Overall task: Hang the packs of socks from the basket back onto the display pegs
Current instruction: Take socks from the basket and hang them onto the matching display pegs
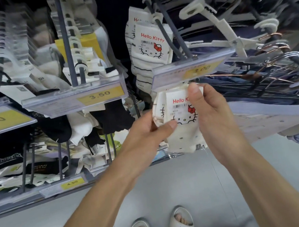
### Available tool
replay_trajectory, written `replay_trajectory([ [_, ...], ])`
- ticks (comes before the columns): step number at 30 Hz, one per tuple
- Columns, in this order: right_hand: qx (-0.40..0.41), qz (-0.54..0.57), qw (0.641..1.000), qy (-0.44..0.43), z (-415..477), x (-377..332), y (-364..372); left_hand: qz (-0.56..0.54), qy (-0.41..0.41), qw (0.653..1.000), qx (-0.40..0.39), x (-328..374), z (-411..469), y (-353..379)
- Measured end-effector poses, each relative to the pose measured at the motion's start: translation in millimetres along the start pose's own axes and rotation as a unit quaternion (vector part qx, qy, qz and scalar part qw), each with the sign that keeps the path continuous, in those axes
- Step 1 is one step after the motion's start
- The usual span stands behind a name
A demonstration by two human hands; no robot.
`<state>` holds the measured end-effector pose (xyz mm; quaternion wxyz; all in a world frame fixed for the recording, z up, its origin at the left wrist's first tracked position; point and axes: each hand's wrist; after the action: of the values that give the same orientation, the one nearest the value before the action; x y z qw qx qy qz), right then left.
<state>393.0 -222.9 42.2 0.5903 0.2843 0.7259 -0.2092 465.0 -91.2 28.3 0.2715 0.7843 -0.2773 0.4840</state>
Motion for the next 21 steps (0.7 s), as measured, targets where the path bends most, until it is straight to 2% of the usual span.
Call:
replay_trajectory([
  [4, -0.071, 0.034, 0.997, 0.007, 12.0, -5.1, -7.6, 0.003, 0.051, 0.998, 0.037, 9.5, 10.8, 3.4],
  [6, -0.092, 0.050, 0.994, -0.011, 19.3, -6.4, -12.0, -0.010, 0.048, 0.996, 0.080, 14.8, 15.7, 4.4],
  [12, -0.025, 0.023, 0.997, -0.067, 34.3, -6.0, -10.9, 0.062, 0.046, 0.985, 0.155, 23.3, 29.8, 4.5],
  [17, -0.005, -0.048, 0.992, -0.117, 43.4, -10.2, -2.5, 0.234, 0.037, 0.949, 0.208, 27.4, 39.5, 3.0],
  [21, 0.009, -0.058, 0.985, -0.163, 47.9, -14.7, 14.4, 0.163, 0.041, 0.955, 0.245, 33.1, 49.6, 0.6],
])
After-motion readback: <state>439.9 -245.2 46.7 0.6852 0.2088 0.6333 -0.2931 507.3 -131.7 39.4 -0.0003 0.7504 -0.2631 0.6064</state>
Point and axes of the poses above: each hand's wrist, its own z-axis towards the middle knuckle, its own y-axis out of the palm, x = y × z, and after that the axes turned 1 degree about x, right-handed
